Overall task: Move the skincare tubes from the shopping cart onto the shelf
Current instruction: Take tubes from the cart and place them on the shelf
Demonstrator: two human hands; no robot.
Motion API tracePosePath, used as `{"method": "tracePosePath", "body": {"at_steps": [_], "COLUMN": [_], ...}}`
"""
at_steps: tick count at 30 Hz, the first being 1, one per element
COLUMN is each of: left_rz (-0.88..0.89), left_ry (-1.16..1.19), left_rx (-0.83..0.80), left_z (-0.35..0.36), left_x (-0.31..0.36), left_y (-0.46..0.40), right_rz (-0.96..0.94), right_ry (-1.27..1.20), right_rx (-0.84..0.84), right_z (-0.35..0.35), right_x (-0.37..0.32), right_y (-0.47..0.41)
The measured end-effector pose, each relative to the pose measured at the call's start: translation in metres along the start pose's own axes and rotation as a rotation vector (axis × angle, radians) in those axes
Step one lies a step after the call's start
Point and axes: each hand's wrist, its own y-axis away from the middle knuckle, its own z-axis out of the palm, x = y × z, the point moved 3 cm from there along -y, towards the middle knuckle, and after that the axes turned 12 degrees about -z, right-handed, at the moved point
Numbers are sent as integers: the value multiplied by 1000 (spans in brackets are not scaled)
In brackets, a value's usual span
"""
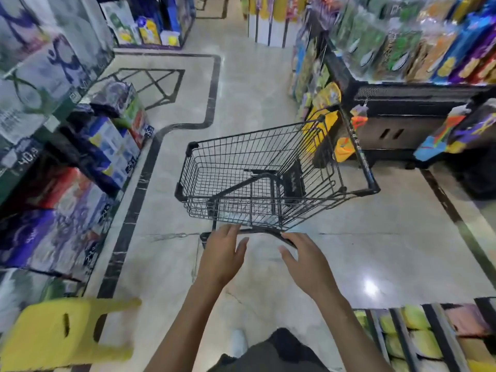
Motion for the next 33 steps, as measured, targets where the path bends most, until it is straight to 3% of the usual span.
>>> {"method": "tracePosePath", "body": {"at_steps": [8,17,21,27,33], "left_rz": [11,-91,-153,-221,-178], "left_ry": [-37,-62,-79,-93,-303], "left_rx": [-40,-139,-231,-346,-702], "left_z": [11,40,62,107,211], "left_x": [3,1,-10,-37,-98], "left_y": [-115,-208,-252,-328,-406], "right_rz": [97,75,66,140,169], "right_ry": [-52,-96,-45,49,134], "right_rx": [-65,-171,-287,-563,-815], "right_z": [8,0,10,82,179], "right_x": [29,62,86,156,244], "right_y": [-73,-254,-339,-414,-436]}}
